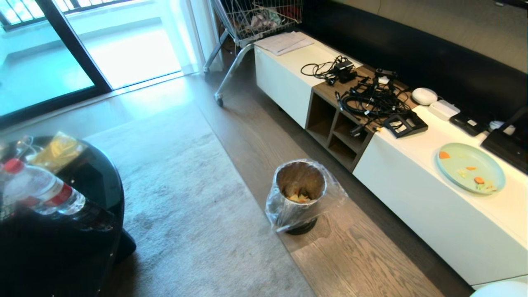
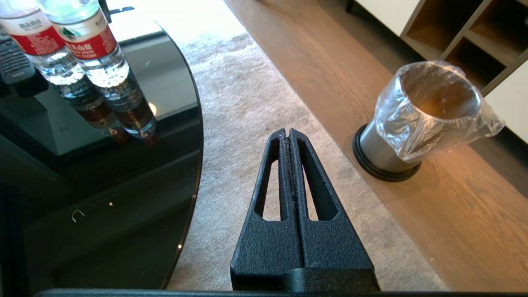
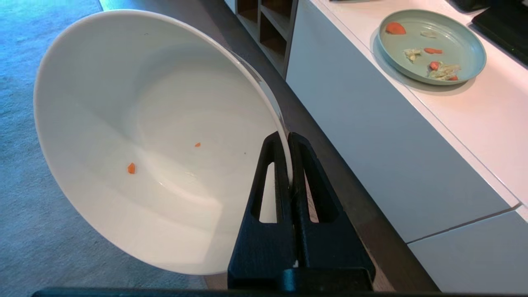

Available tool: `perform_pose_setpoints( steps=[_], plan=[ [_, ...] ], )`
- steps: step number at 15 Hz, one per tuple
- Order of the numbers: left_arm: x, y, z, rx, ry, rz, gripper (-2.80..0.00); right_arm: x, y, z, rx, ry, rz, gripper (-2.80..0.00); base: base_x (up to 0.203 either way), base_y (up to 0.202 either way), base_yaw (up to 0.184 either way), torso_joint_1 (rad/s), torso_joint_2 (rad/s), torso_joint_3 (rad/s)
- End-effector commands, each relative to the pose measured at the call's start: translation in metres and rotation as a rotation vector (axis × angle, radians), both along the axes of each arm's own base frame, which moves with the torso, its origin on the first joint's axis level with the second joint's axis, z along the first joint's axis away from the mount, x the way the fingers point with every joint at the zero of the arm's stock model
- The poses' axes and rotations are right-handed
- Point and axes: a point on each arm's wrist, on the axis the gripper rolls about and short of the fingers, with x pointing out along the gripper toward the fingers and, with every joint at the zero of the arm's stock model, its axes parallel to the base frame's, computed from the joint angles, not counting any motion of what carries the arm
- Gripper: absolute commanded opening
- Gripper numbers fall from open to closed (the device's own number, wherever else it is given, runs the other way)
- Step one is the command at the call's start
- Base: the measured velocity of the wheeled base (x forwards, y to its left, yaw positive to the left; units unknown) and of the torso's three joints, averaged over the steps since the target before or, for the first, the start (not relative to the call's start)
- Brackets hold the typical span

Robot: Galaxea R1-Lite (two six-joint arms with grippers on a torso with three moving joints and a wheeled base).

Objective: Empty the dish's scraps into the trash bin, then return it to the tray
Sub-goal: Put the bowl back to the table

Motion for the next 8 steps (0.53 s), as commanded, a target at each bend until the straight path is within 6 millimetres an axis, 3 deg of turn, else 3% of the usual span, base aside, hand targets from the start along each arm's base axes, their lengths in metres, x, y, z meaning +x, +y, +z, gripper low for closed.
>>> perform_pose_setpoints(
  steps=[1,8],
  plan=[
    [0.0,0.0,0.0,-0.001,-0.001,0.0,-2.8,0.0002,0.0,0.0001,-0.001,0.002,0.001,-2.8,0.0,0.0,0.0,0.007,0.0,0.216],
    [0.0,0.0,0.0,-0.001,-0.001,0.0,-2.8,0.0002,0.0,0.0001,-0.001,0.002,0.001,-2.8,0.0,0.0,0.0,0.002,0.0,0.202]
  ],
)
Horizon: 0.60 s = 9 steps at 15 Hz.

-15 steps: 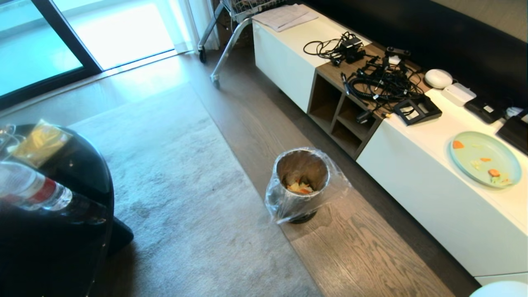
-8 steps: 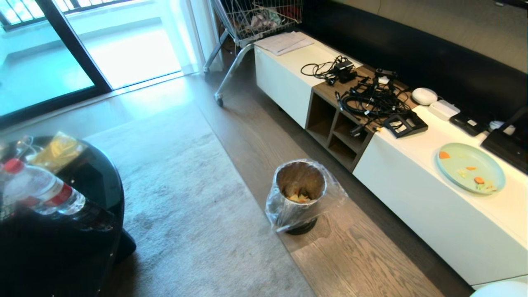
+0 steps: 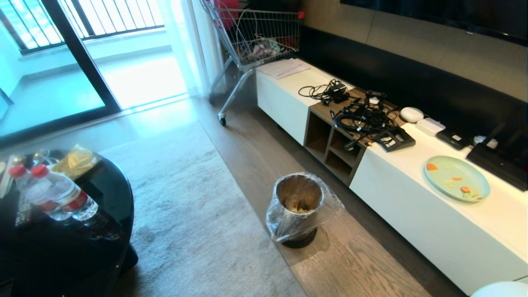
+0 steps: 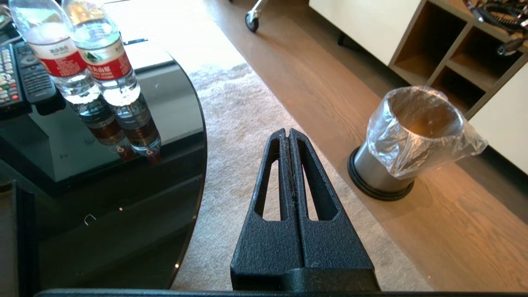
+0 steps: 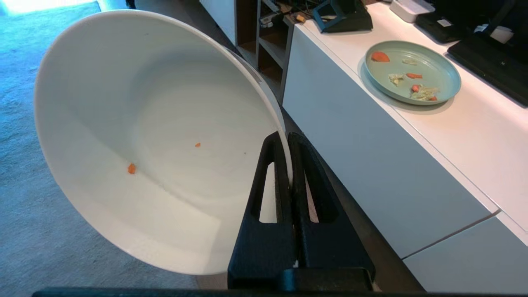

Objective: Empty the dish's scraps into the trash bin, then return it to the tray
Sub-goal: Put the bowl back to the table

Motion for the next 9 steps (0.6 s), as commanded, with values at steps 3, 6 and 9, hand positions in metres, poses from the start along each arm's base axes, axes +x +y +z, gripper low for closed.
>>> perform_pose_setpoints(
  steps=[3,6,9],
  plan=[
    [0.0,0.0,0.0001,-0.001,-0.001,0.0,-2.8,0.0001,0.0,0.0,-0.001,0.001,0.001,-2.8,0.0,0.0,0.0,0.007,0.0,0.198],
    [0.0,0.0,0.0001,-0.001,-0.001,0.0,-2.8,0.0002,0.0,0.0001,-0.001,0.002,0.001,-2.8,0.0,0.0,0.0,0.003,0.0,0.201],
    [0.0,0.0,0.0001,-0.001,-0.001,0.0,-2.8,0.0001,0.0,0.0,-0.001,0.001,0.001,-2.8,0.0,0.0,0.0,0.001,0.0,0.069]
  ],
)
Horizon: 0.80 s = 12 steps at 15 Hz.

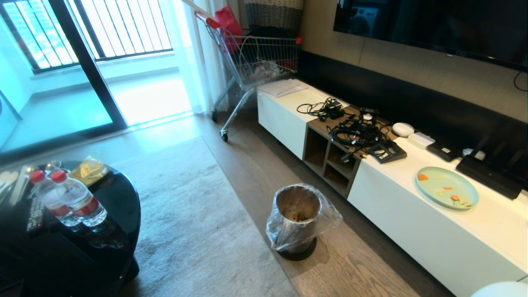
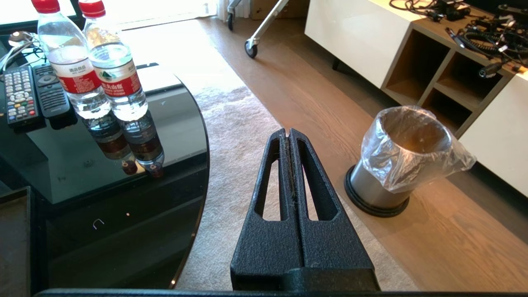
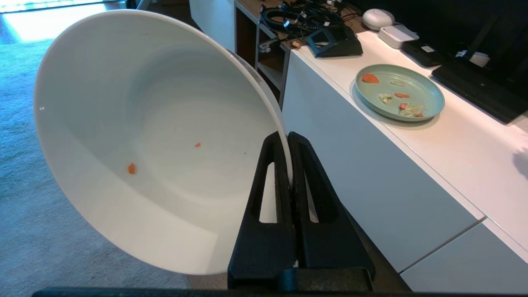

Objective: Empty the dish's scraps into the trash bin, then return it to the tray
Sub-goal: Put the bowl back to the table

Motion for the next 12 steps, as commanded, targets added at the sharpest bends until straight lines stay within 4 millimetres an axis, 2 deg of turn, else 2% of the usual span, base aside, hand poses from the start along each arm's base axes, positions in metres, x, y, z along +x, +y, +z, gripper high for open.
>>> perform_pose_setpoints(
  steps=[1,12],
  plan=[
    [0.0,0.0,0.0,-0.001,-0.001,0.0,-2.8,0.0001,0.0,0.0001,-0.001,0.002,0.0,-2.8,0.0,0.0,0.0,0.0,0.0,0.0],
    [0.0,0.0,0.0,-0.001,-0.001,0.0,-2.8,0.0001,0.0,0.0,-0.001,0.001,0.0,-2.8,0.0,0.0,0.0,0.001,0.0,0.022]
  ],
)
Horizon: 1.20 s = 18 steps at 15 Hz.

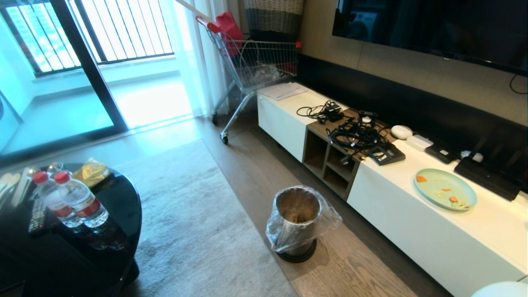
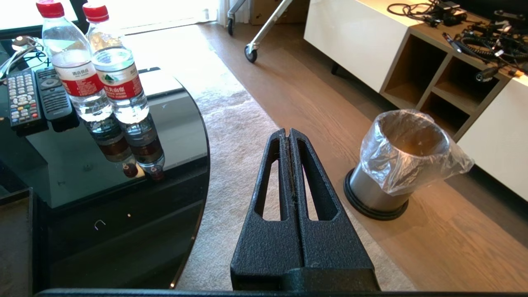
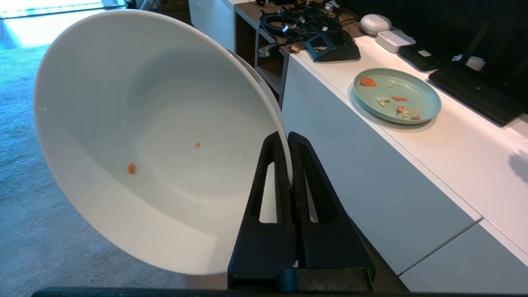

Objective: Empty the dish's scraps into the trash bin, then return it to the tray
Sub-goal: Put the bowl back to the table

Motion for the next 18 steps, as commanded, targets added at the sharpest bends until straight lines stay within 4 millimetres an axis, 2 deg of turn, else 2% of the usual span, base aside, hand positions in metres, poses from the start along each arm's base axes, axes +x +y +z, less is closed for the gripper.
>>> perform_pose_setpoints(
  steps=[1,18],
  plan=[
    [0.0,0.0,0.0,-0.001,-0.001,0.0,-2.8,0.0,0.0,0.0,-0.001,0.0,0.001,-2.8,0.0,0.0,0.0,0.0,0.0,0.0],
    [0.0,0.0,0.0,-0.001,-0.001,0.0,-2.8,0.0,0.0,0.0,-0.001,0.0,0.001,-2.8,0.0,0.0,0.0,0.0,0.0,0.0]
  ],
)
